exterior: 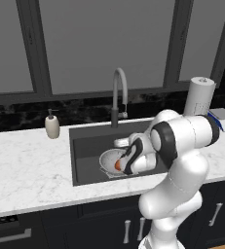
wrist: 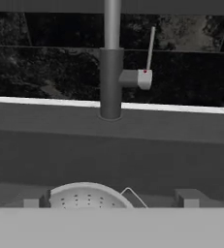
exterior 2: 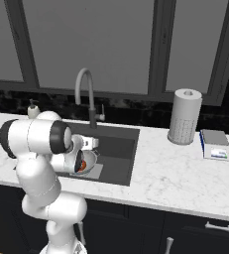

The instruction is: Put the colander in the sink, put the orange in the colander, and turn on the sink faucet and pour water over the colander.

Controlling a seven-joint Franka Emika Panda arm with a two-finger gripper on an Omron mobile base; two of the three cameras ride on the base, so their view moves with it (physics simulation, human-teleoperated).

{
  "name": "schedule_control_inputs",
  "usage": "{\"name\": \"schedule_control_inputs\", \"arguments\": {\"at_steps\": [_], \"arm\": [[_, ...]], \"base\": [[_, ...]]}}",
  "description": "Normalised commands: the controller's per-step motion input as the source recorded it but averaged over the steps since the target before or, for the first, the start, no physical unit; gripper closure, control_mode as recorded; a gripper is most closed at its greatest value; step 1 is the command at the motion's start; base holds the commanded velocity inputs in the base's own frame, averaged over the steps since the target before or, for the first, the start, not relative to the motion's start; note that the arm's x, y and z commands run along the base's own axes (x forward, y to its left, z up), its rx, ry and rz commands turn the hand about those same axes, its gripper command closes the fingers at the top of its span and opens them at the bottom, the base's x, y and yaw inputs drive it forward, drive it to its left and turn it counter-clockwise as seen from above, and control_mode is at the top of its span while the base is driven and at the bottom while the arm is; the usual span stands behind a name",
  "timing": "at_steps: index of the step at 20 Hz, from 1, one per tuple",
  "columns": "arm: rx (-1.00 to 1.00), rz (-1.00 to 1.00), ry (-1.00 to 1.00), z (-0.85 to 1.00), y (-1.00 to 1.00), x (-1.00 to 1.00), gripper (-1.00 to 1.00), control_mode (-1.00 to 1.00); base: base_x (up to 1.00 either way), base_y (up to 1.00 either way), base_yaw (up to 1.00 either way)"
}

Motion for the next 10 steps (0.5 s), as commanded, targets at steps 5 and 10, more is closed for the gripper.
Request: {"name": "schedule_control_inputs", "arguments": {"at_steps": [5,10], "arm": [[0.05,0.00,-0.24,0.40,-0.39,-0.20,-1.00,-1.00],[0.07,0.00,-0.23,0.58,-0.42,-0.03,-1.00,-1.00]], "base": [[0.00,0.00,0.00],[0.00,0.00,0.00]]}}
